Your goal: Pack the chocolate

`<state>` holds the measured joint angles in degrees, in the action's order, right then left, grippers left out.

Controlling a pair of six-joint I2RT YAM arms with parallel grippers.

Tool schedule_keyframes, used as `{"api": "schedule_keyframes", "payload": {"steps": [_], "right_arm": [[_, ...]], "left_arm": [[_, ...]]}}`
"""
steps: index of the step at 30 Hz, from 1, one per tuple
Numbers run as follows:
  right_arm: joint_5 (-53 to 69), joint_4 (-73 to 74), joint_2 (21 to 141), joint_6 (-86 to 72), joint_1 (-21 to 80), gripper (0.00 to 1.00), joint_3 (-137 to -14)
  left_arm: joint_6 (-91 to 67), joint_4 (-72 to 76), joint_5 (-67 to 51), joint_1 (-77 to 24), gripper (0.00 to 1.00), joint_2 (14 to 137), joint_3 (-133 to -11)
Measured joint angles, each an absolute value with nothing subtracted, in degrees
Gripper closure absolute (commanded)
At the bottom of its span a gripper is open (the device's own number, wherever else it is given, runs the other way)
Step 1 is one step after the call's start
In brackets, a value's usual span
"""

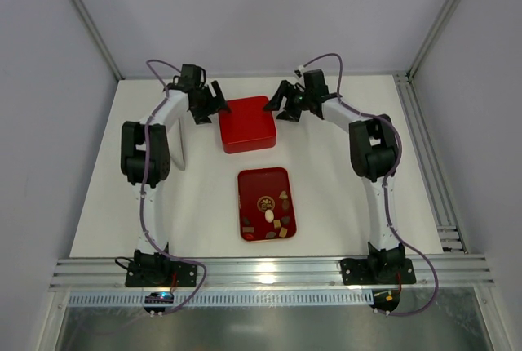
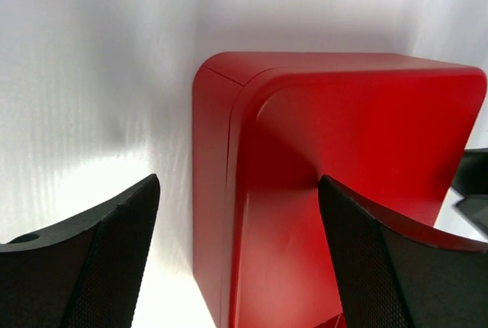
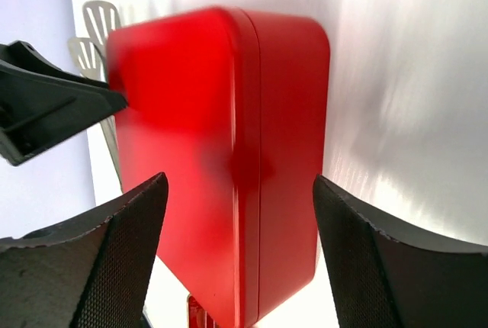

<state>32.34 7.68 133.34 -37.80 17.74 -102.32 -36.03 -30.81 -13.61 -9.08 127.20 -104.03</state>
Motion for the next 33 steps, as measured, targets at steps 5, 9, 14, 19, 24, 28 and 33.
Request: {"api": "schedule_keyframes", "payload": {"steps": [5, 9, 14, 19, 24, 28, 33], "right_arm": [[33.3, 6.83, 131.11, -38.19, 15.49, 0.14, -102.76], [32.45, 7.05, 126.17, -38.02, 14.06, 0.02, -102.78], [28.93, 6.72, 114.89, -36.53, 13.58, 0.0, -99.18], [25.28, 6.61, 100.31, -34.09, 13.82, 0.0, -88.05], [21.19, 7.38, 87.33, -31.46, 14.02, 0.0, -76.42], [17.37, 9.08, 78.08, -29.98, 14.02, 0.0, -68.75], [13.08, 9.93, 68.38, -28.91, 14.02, 0.0, -61.73]], "left_arm": [[-31.59, -36.1, -11.0, -8.97, 0.14, 126.63, -106.45], [-29.41, -39.46, -9.58, -8.58, 0.14, 123.94, -106.63], [-29.23, -39.88, -9.5, -8.58, 0.13, 114.5, -103.74], [-29.12, -37.85, -9.17, -9.98, 0.13, 99.48, -95.26], [-28.82, -35.38, -8.62, -12.99, 0.13, 86.28, -83.42], [-28.21, -34.54, -8.32, -14.66, 0.13, 77.45, -75.2], [-27.77, -34.0, -7.44, -14.72, 0.12, 69.06, -68.45]]}}
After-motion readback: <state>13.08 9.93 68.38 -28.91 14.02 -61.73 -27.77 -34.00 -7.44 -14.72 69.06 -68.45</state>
